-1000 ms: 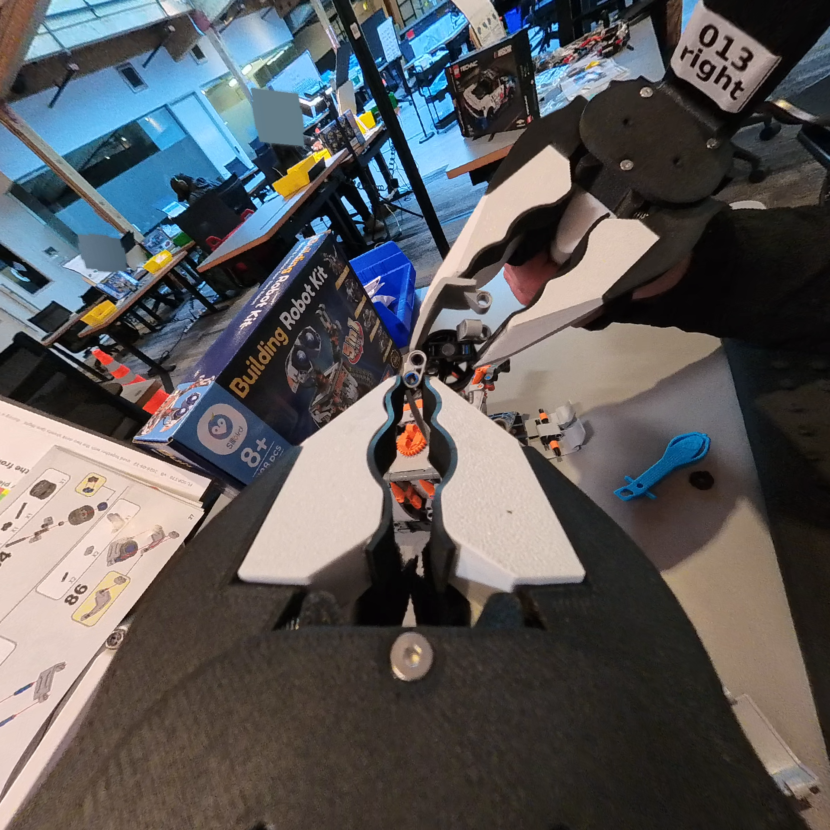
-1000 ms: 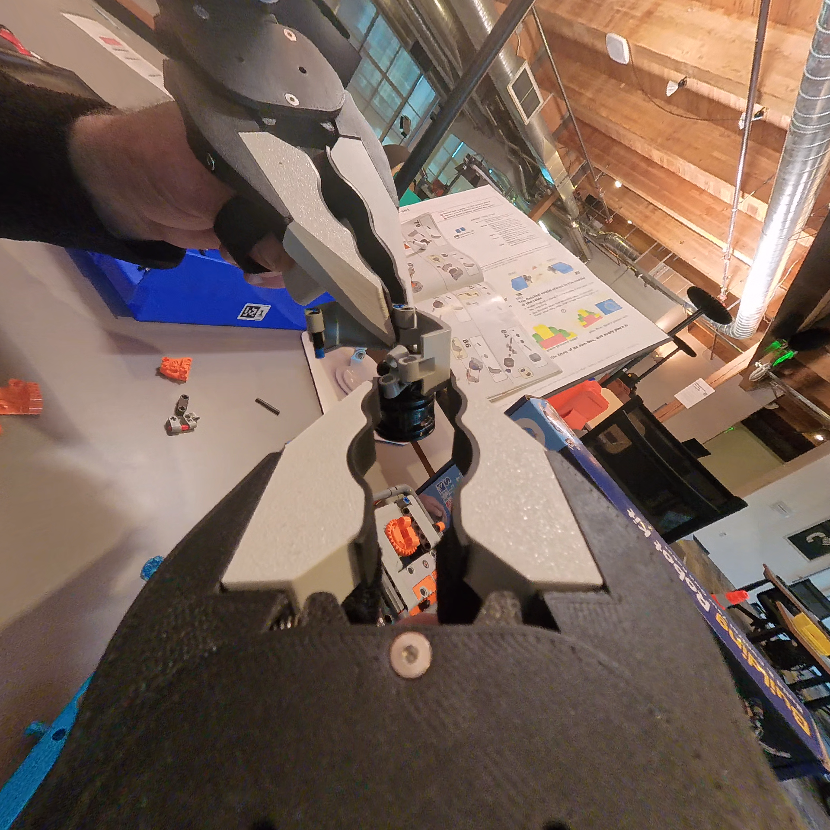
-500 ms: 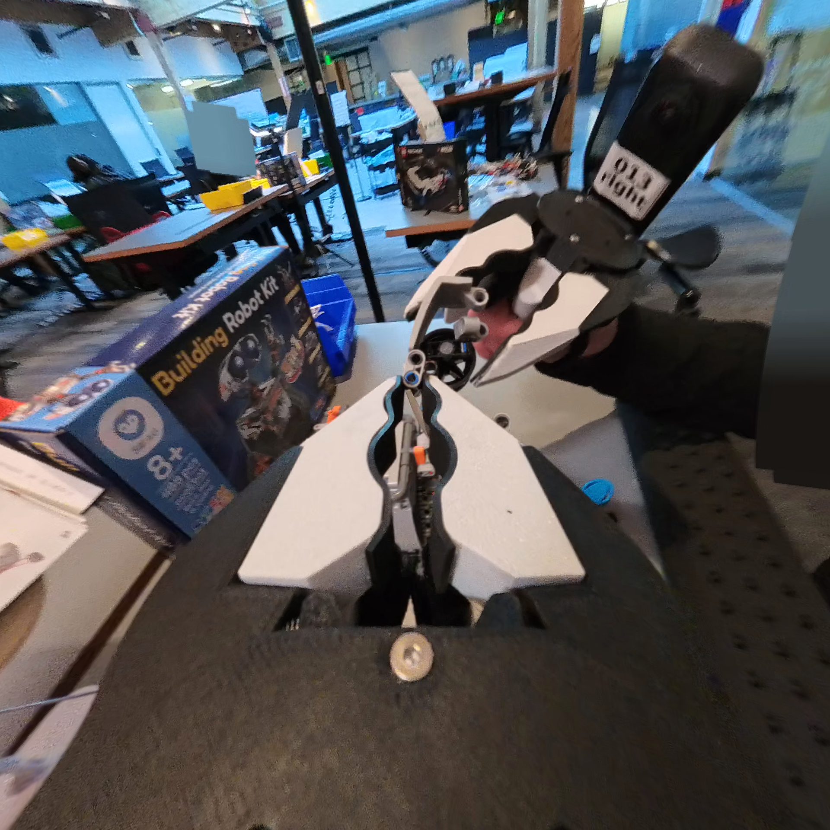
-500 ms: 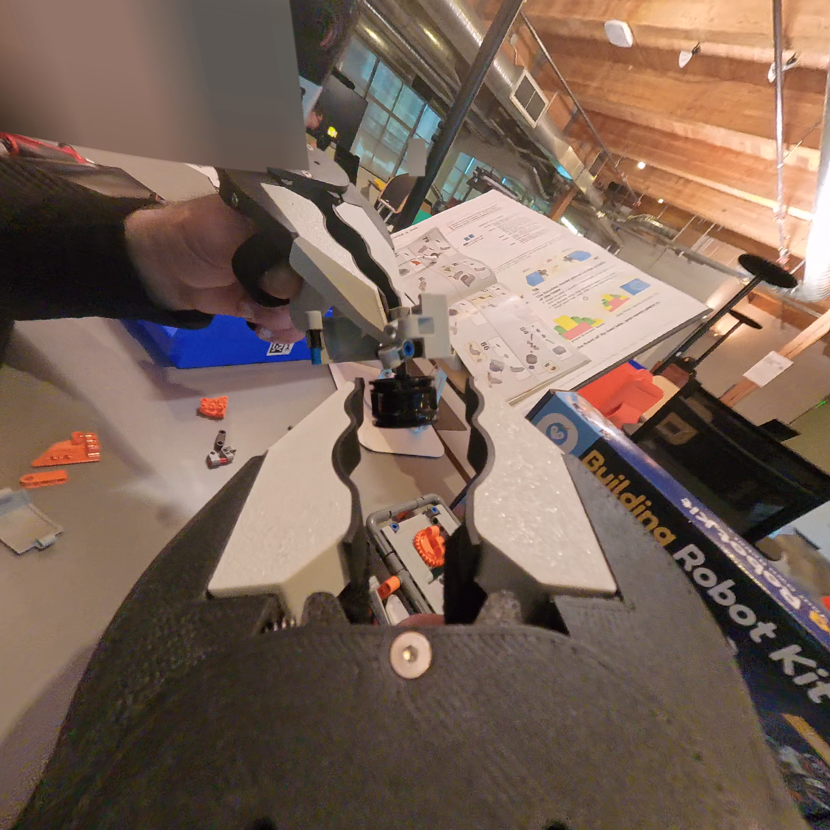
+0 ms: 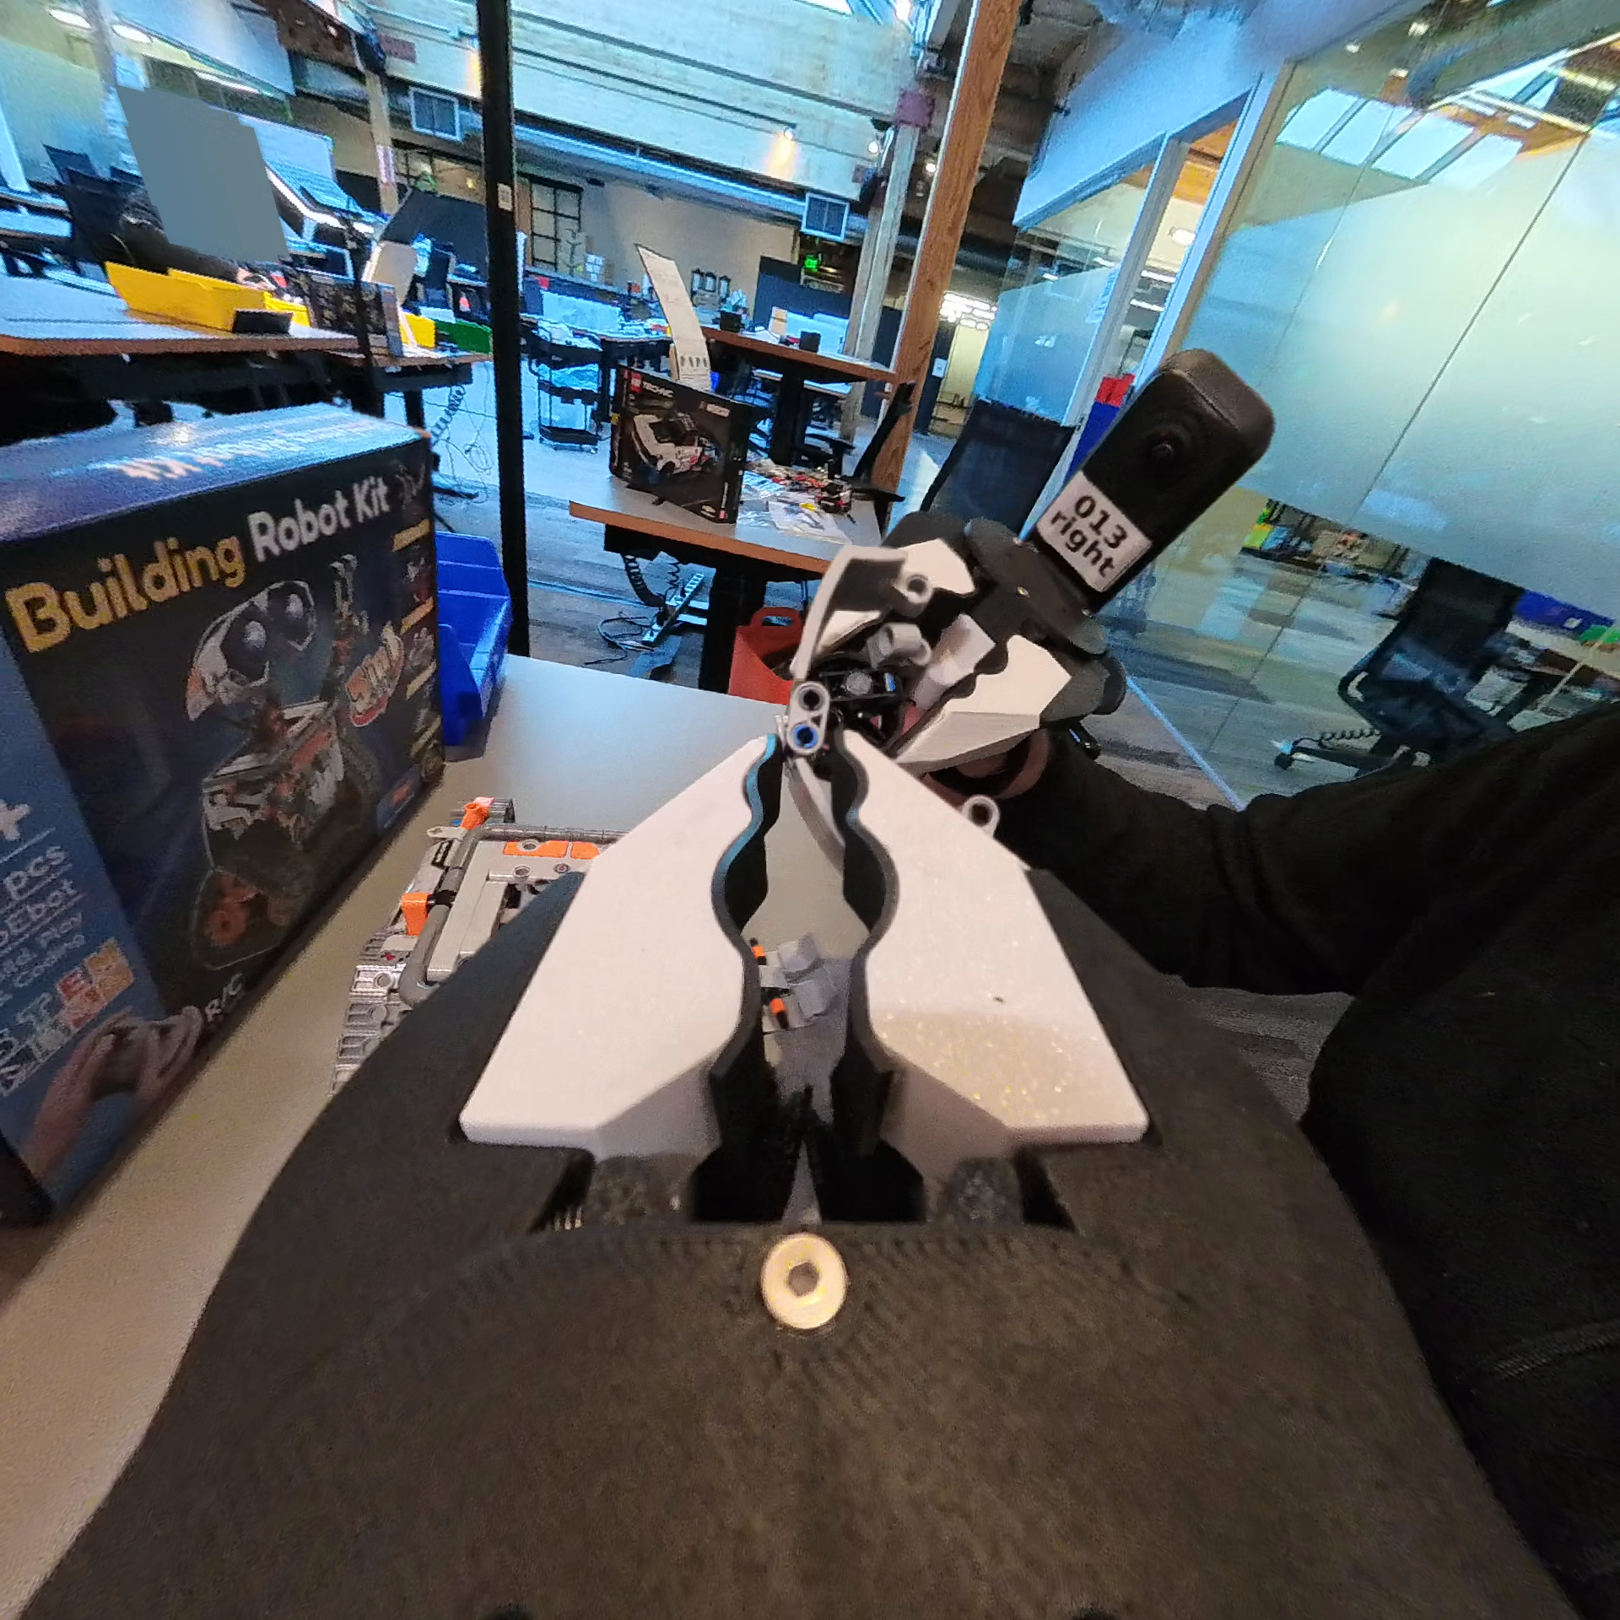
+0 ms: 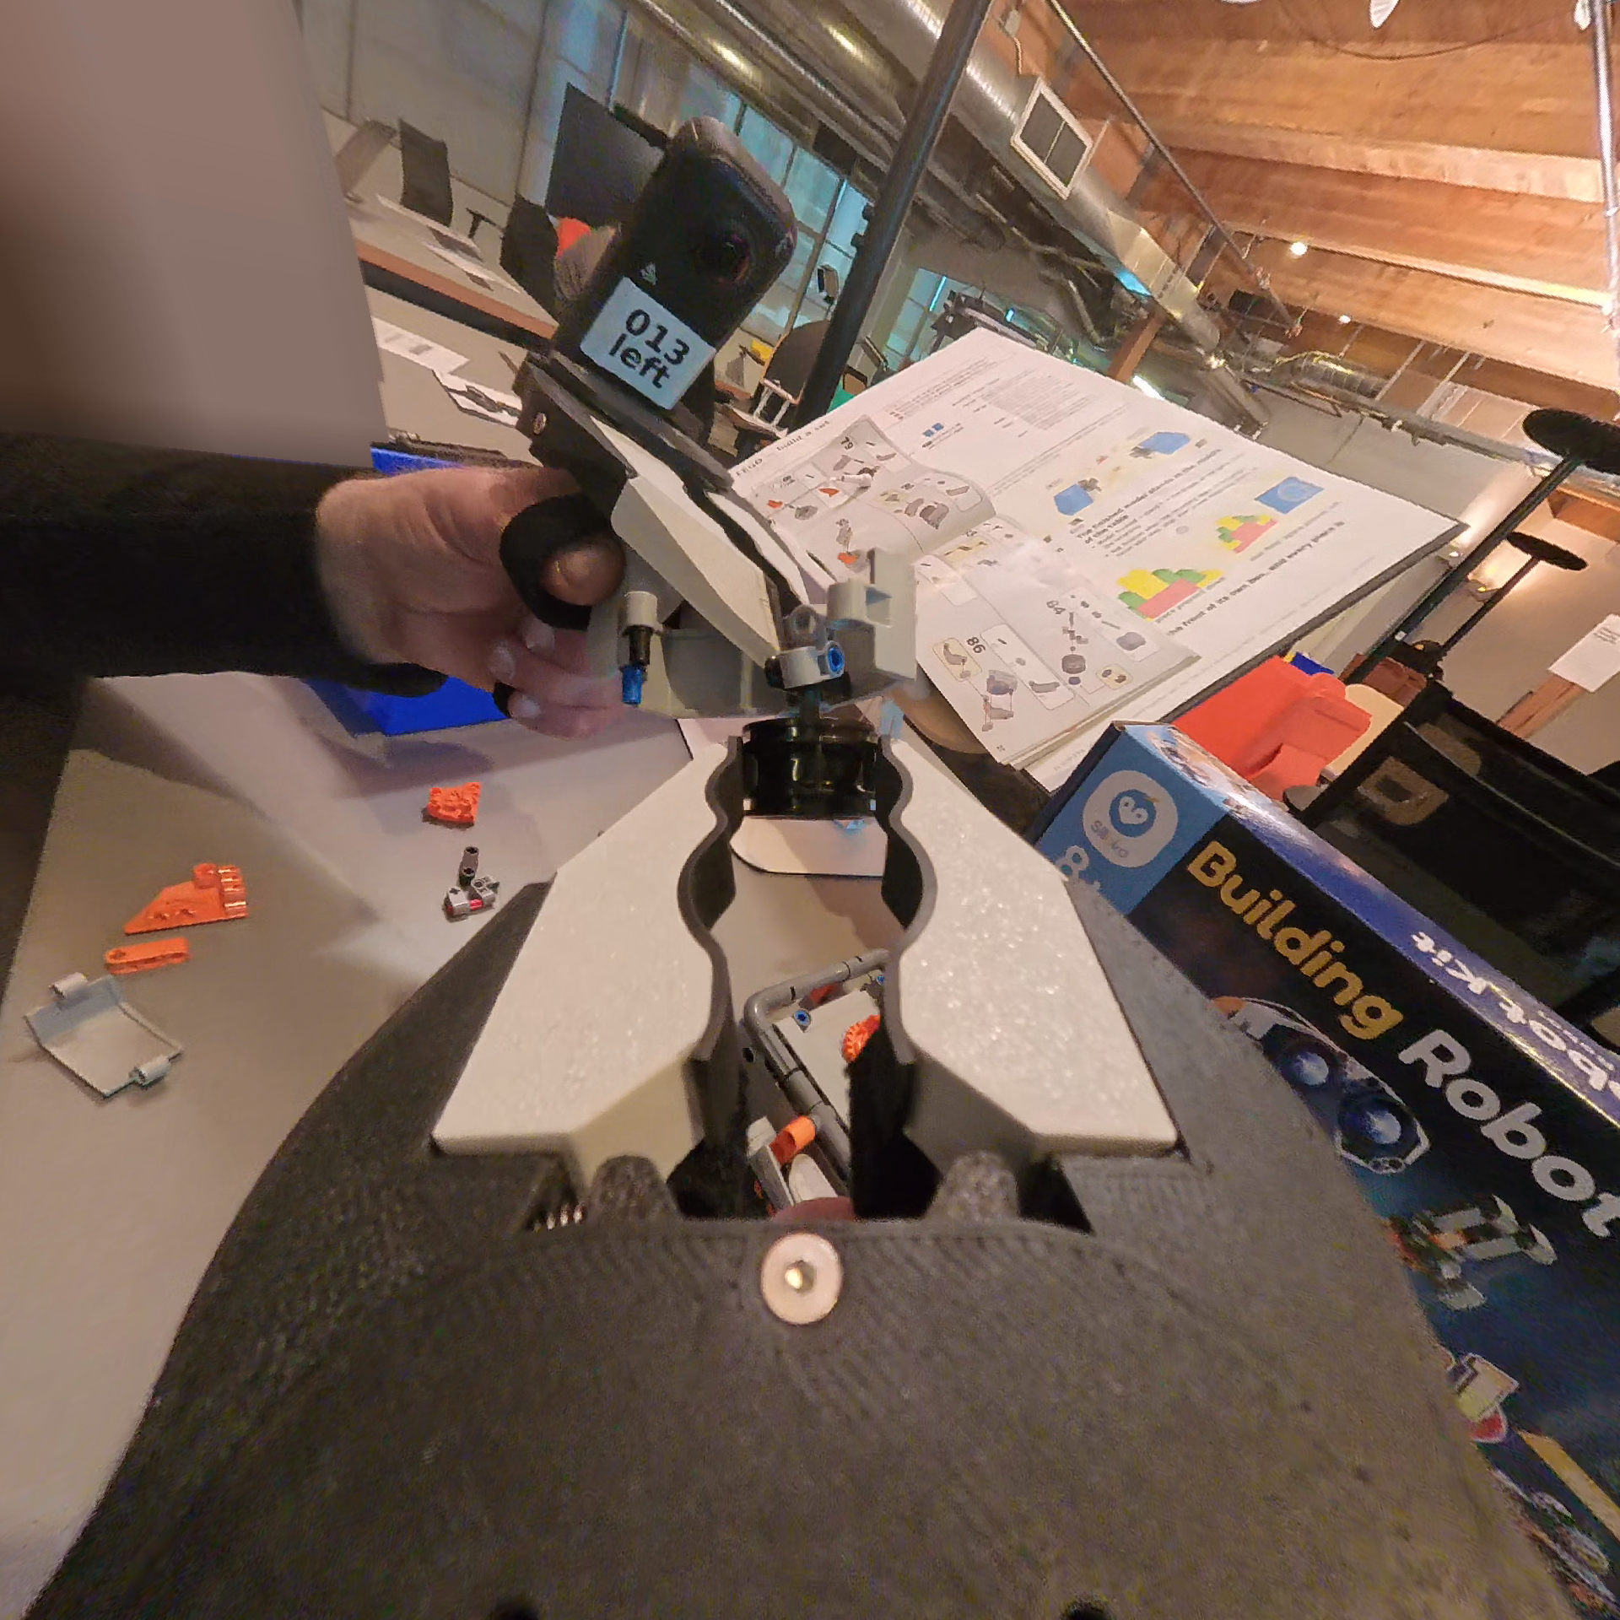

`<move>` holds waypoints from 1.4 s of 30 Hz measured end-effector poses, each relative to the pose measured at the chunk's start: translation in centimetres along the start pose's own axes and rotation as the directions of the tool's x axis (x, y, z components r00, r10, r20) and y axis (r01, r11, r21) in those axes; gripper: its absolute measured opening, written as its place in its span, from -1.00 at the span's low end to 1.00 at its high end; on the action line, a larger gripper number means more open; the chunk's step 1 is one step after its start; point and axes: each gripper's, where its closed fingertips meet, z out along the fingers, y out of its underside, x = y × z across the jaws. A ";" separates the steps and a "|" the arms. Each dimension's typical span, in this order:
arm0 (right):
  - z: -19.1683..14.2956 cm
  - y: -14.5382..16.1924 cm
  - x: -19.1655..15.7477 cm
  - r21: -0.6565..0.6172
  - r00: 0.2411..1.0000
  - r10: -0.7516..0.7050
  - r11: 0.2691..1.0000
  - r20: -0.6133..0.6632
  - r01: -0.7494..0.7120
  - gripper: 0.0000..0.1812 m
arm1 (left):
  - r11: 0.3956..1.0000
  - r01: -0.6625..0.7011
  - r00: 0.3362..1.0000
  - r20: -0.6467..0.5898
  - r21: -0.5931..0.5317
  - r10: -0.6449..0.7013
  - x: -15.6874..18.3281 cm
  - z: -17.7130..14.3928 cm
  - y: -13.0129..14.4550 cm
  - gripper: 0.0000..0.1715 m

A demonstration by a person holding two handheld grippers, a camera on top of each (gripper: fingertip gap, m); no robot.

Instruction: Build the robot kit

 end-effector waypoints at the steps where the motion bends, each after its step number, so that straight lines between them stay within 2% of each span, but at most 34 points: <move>1: 0.0 0.0 0.0 0.004 1.000 0.011 1.000 0.004 -0.011 -0.70 | 1.000 0.005 1.000 -0.008 0.004 -0.005 0.0 0.0 0.0 -0.89; 4: 0.0 0.1 0.3 0.013 0.999 0.045 0.999 0.011 -0.045 -0.70 | 1.000 0.003 1.000 -0.022 0.015 -0.003 0.1 -0.1 -0.2 -0.79; 7: -0.3 0.0 0.7 0.032 0.996 0.083 0.996 0.016 -0.084 -0.70 | 0.999 -0.037 0.999 0.002 0.037 0.037 -0.1 -0.6 -0.7 -0.56; 8: -0.4 -0.1 0.8 0.039 0.995 0.094 0.995 0.017 -0.095 -0.70 | 0.996 -0.081 0.997 0.023 0.044 0.080 -0.2 -0.9 -1.1 -0.47; 12: -0.8 -0.2 1.3 0.057 0.992 0.125 0.990 0.022 -0.127 -0.70 | 0.949 -0.312 0.950 0.001 0.047 0.312 2.4 -2.1 -2.3 -0.43; 14: -0.8 -0.2 1.3 0.059 0.991 0.128 0.990 0.029 -0.130 -0.70 | 0.909 -0.417 0.908 -0.058 -0.012 0.416 4.1 -2.0 -1.4 -0.46; 17: -0.7 -0.2 0.9 0.057 0.991 0.127 0.990 0.047 -0.130 -0.70 | 0.818 -0.546 0.835 -0.041 -0.178 0.549 3.7 -1.3 0.9 -0.53; 19: -0.5 -0.1 0.6 0.048 0.992 0.116 0.992 0.055 -0.119 -0.70 | 0.765 -0.603 0.787 -0.008 -0.224 0.617 3.3 -0.9 1.6 -0.81; 20: -0.4 0.0 0.6 0.041 0.993 0.107 0.993 0.052 -0.110 -0.70 | 0.758 -0.608 0.779 0.004 -0.236 0.627 3.1 -0.7 1.7 -0.89; 24: -0.5 0.0 0.6 0.039 0.996 0.081 0.996 0.038 -0.082 -0.70 | 0.780 -0.584 0.798 0.014 -0.224 0.602 3.1 -0.8 1.4 -0.89; 32: 0.1 0.1 -0.1 -0.023 0.994 -0.098 0.995 -0.037 0.097 -0.70 | 0.892 -0.437 0.897 0.013 -0.115 0.441 3.6 0.0 0.3 -0.92; 42: 0.2 0.1 -0.2 -0.062 0.975 -0.204 0.978 -0.089 0.199 -0.70 | 0.925 -0.376 0.925 0.047 -0.055 0.378 3.3 0.4 -0.4 -0.93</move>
